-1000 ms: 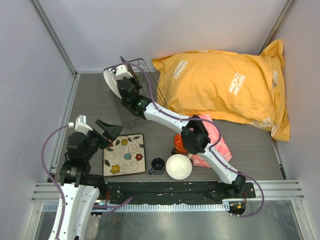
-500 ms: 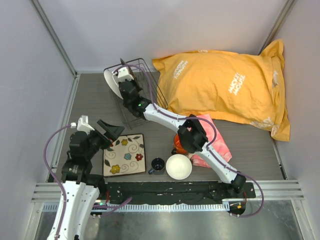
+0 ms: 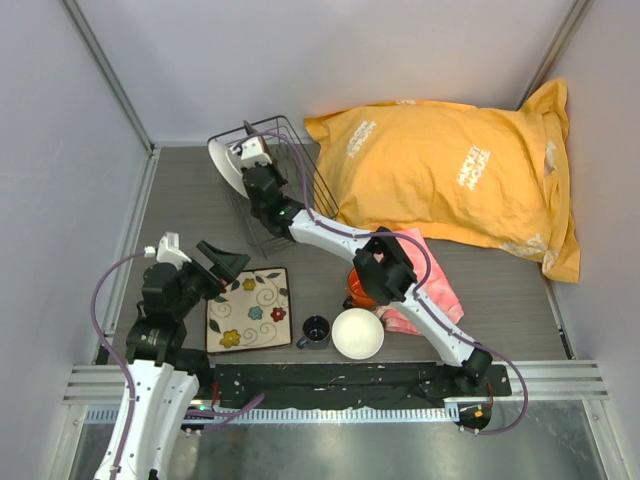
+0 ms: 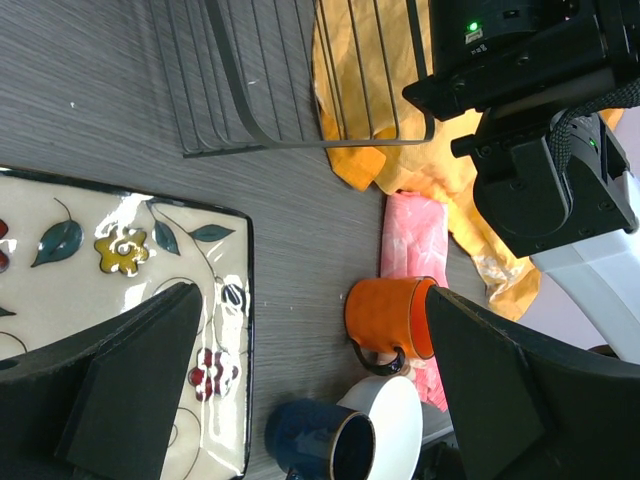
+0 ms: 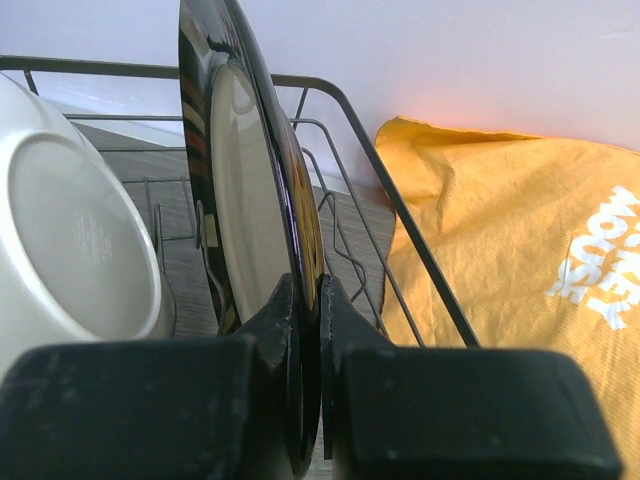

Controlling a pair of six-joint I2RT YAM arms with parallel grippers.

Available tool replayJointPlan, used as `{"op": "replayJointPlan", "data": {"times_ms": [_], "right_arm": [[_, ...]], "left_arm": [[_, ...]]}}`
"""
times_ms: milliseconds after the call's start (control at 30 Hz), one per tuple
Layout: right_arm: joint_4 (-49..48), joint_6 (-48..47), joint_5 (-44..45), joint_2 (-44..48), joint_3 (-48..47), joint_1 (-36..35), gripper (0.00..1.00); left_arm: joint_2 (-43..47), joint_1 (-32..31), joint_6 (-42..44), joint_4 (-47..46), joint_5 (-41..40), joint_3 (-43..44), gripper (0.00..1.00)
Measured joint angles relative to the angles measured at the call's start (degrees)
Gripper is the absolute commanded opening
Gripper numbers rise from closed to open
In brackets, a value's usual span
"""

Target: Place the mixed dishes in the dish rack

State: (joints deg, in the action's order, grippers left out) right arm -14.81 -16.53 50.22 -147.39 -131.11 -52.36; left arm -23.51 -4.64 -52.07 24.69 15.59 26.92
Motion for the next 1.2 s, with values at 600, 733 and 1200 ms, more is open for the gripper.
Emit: {"op": "replayJointPlan", "data": {"times_ms": [600,733,1200], "right_arm": [[-6.27,0.94,-3.58,5.75,9.16,0.35,0.94],[-8.35,1.16,-4.09,13.46,18.29,0.07,0.97],[8.79,28.52,-13.4,60.13,52.52,-1.88,0.95]], "left_arm": [[0.5,0.0,-0.26,-0.44,-0.35,-1.11,1.0],[0.48,0.0,-0.24,-0.39,-0.92,-1.11,1.0],[1.14,0.0,-0.02,2.64,-6.27,-1.14,1.0]]}}
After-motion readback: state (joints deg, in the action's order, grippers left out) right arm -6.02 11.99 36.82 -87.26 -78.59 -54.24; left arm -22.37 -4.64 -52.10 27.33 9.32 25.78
